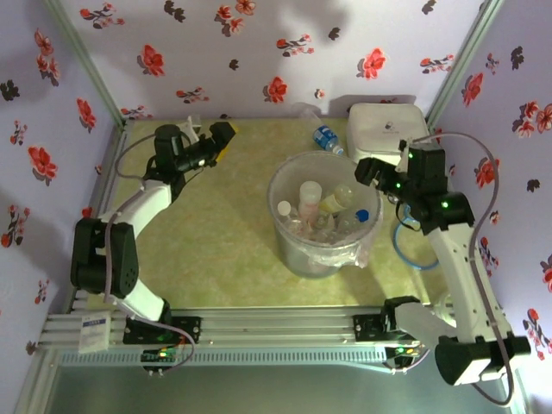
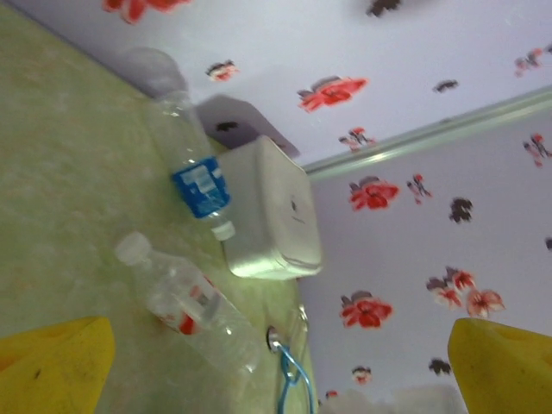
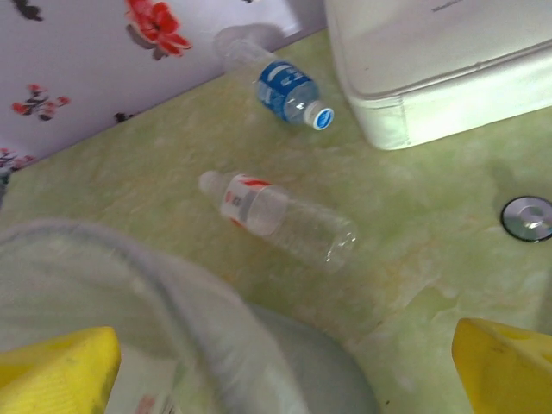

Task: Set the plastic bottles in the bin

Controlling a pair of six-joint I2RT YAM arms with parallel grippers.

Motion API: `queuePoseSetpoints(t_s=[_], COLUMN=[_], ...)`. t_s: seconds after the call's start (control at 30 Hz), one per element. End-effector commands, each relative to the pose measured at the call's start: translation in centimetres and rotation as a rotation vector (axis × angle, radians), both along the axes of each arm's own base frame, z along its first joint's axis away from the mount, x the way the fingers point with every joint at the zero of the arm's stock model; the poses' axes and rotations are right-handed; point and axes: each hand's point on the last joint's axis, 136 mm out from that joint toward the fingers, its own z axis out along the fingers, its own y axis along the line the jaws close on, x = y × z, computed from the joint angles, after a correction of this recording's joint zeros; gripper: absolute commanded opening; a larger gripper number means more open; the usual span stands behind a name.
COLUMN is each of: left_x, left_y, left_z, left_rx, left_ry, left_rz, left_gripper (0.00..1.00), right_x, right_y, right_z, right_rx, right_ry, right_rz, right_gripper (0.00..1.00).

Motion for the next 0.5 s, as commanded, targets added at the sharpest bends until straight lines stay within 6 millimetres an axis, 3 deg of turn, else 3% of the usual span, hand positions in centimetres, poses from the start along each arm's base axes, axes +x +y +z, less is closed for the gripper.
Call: queuePoseSetpoints(t_s=[0.0, 0.2, 0.37, 0.47], left_x=[-3.2, -6.8, -8.6, -8.8], left_y=[-1.1, -2.2, -3.0, -3.1], left_z=[3.3, 3.9, 1.7, 1.4], left_rx=[0.045, 0.234, 0.388, 0.419], left_ry=[-0.105, -0.161, -0.119, -0.118], left_rz=[-0.104, -0.167, -0.207, -0.216], left_gripper=[1.00, 1.00, 0.99, 0.97], right_x=[-2.6, -4.1, -5.0, -4.6], right_y=[1.0, 2.7, 2.0, 3.0], right_z=[-0.1, -2.3, -3.4, -3.3], right_rx=[0.050, 0.139, 0.126, 0.190], right_ry=[0.031, 0.124, 0.144, 0.136], right_rz=[0.062, 0.129, 0.094, 0.105], right_gripper=[1.00, 0.89, 0.75, 0.66])
